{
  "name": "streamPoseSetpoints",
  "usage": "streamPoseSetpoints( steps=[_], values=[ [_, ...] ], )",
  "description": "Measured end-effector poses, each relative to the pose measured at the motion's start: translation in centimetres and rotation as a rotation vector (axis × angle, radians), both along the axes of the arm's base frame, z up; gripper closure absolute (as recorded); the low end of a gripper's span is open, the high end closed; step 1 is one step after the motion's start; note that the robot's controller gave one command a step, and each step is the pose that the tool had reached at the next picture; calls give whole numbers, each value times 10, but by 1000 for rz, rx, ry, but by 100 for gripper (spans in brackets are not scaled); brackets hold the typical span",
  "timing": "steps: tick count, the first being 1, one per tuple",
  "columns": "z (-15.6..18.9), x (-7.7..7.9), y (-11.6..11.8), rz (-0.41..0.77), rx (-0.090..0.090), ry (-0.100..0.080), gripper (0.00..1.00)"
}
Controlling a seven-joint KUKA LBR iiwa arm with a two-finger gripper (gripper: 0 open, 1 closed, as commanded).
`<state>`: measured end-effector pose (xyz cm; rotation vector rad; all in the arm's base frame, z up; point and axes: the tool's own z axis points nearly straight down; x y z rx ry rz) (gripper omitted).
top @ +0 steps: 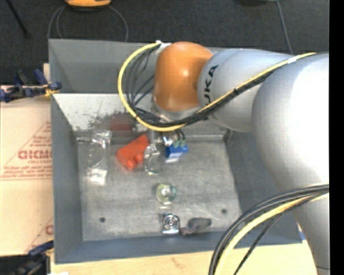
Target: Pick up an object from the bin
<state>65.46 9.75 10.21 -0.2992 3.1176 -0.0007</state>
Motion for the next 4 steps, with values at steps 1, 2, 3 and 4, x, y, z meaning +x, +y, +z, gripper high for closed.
streamPoseSetpoints(
  steps=[1, 2, 3, 4],
  values=[
    [-1, 0, -4, 110, -1, 1, 0],
    [-28, -4, -4, 6, 4, 0, 0],
    [-26, -2, -4, 6, 3, 2, 0],
    [-24, 0, -4, 4, 4, -3, 100]
  ],
)
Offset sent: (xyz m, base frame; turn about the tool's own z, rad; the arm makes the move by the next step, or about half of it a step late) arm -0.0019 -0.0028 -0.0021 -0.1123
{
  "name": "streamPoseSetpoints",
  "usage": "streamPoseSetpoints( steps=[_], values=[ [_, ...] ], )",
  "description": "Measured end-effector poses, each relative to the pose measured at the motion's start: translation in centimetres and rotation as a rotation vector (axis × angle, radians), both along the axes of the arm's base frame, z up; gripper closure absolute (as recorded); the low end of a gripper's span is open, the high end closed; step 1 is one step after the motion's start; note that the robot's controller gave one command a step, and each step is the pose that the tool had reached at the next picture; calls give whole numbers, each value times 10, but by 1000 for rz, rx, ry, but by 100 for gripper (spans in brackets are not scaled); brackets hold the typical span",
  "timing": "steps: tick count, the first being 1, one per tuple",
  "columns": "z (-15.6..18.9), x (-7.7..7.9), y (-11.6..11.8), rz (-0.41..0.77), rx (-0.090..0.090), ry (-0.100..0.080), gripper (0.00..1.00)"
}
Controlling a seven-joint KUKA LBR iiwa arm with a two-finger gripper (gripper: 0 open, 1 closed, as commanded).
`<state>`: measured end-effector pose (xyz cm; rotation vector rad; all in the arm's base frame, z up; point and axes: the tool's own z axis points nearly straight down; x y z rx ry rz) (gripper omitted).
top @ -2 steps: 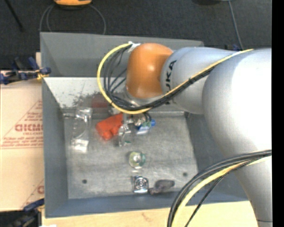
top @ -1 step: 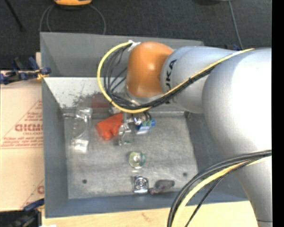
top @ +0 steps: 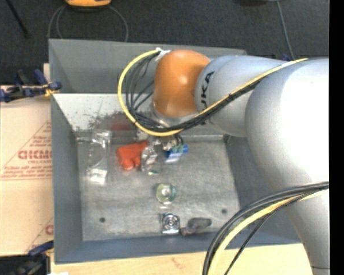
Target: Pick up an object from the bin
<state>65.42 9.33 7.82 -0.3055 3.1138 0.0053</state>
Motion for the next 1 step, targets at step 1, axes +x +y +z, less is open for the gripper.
streamPoseSetpoints(
  steps=[1],
  values=[
    [54, 3, 0, -1, -2, 1, 100]
  ],
)
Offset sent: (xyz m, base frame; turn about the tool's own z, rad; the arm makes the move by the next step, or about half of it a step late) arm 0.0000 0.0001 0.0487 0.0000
